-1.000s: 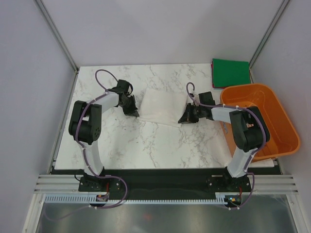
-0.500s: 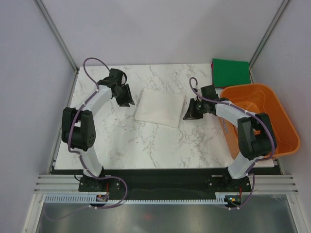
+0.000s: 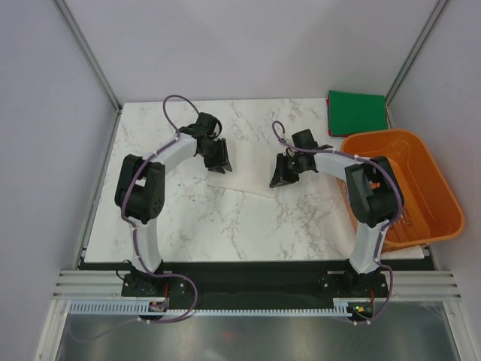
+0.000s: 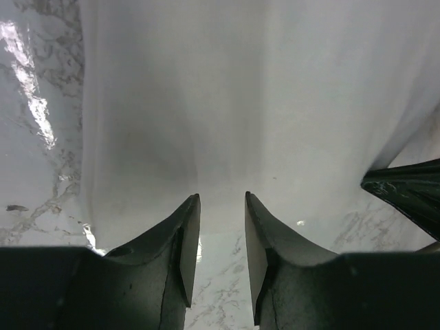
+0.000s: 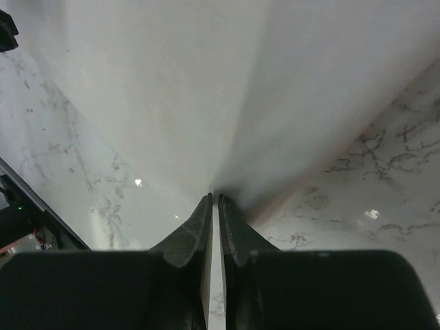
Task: Fold and stack the t-shirts
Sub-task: Fold the tshirt
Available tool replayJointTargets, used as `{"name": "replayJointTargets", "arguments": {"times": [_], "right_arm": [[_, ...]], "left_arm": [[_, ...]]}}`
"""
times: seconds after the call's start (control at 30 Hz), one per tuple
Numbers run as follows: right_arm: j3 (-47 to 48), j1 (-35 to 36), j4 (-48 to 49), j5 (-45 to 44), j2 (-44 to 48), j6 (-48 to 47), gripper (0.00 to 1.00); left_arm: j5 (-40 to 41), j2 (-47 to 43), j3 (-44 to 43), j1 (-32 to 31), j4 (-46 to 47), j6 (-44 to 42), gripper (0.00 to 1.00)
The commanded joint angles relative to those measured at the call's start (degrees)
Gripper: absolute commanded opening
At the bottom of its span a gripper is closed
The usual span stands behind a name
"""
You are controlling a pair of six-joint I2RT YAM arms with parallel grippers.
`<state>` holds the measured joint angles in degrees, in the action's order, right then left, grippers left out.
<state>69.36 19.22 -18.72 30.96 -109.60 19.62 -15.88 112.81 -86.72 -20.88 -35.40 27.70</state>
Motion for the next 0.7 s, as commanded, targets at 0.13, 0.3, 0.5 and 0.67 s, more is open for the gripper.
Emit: {"name": "replayJointTargets", "arguments": {"times": [0.13,0.3,0.5,0.67], "right_arm": [[1.6,-0.9,-1.6,-5.9,1.8,-2.4,0.30],[6.6,-2.4,-2.8,-9.2,5.4,-2.7,0.48],[15.7,-4.3,-8.0,-11.4,-1.2,-9.1,0.64],[21.7,-5.4,-10.4,-7.3,-6.8,-11.9,0.72]], "left_arm": [[6.9,3.7,1.9,2.3,0.2,1.6,0.39],[8.9,3.9,0.2,5.4,0.1,0.2,0.41],[6.4,9.0,-4.4,8.5,0.2,-2.7,0.40],[5.8,10.2,-9.7,8.5,0.2,-5.3,0.41]]}}
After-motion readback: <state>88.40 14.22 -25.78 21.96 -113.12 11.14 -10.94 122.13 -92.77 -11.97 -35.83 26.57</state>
